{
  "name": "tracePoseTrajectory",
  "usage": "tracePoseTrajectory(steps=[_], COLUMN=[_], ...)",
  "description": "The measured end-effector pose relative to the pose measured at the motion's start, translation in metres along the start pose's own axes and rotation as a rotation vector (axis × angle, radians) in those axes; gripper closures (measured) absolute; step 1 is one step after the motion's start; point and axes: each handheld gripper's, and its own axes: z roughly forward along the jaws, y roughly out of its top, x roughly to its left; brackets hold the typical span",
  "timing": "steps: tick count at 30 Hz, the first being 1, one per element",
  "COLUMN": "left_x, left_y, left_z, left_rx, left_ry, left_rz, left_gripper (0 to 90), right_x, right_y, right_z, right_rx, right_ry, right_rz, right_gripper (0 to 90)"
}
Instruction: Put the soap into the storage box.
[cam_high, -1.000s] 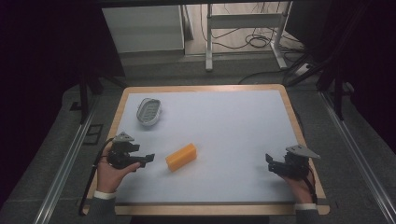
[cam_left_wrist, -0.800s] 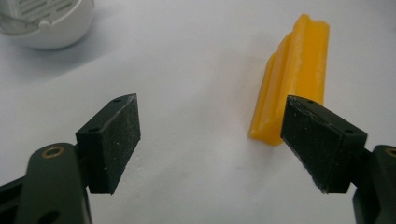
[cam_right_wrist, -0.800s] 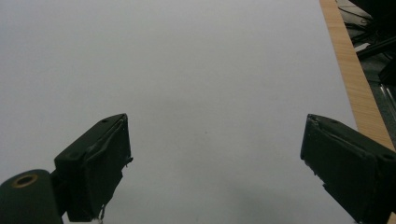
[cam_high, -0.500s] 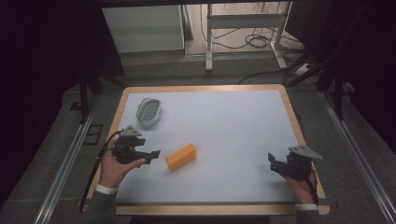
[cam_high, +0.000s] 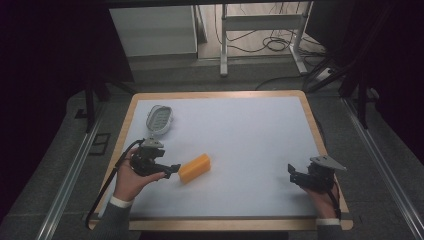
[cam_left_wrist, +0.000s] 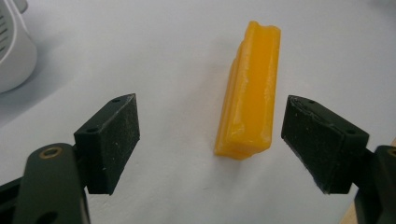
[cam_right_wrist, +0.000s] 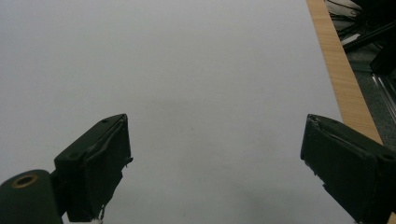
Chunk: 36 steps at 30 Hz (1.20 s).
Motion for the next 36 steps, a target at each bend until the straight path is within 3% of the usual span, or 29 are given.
tracePoseTrajectory(steps=[4, 6, 15, 17, 36], left_x=[-0.007, -0.010, -0.017, -0.019, -0.033], left_y=[0.004, 0.005, 0.012, 0.015, 0.032], left_z=[0.003, 0.004, 0.015, 0.022, 0.064], left_rx=[-0.009, -0.011, 0.024, 0.042, 0.150], left_ry=[0.009, -0.012, -0.015, -0.016, -0.039], left_rz=[0.031, 0.037, 0.062, 0.080, 0.125], left_gripper=[20.7, 20.9, 20.9, 20.9, 20.8], right_x=[0.000, 0.001, 0.001, 0.001, 0.001], right_y=[-0.001, -0.001, -0.001, -0.001, -0.002], right_z=[0.001, 0.001, 0.001, 0.001, 0.004], right_rx=[0.004, 0.004, 0.011, 0.011, 0.027], right_ry=[0.002, -0.001, -0.002, -0.003, -0.009], right_rz=[-0.004, -0.004, -0.005, -0.005, -0.005], right_gripper=[8.6, 8.6, 8.6, 8.6, 8.6])
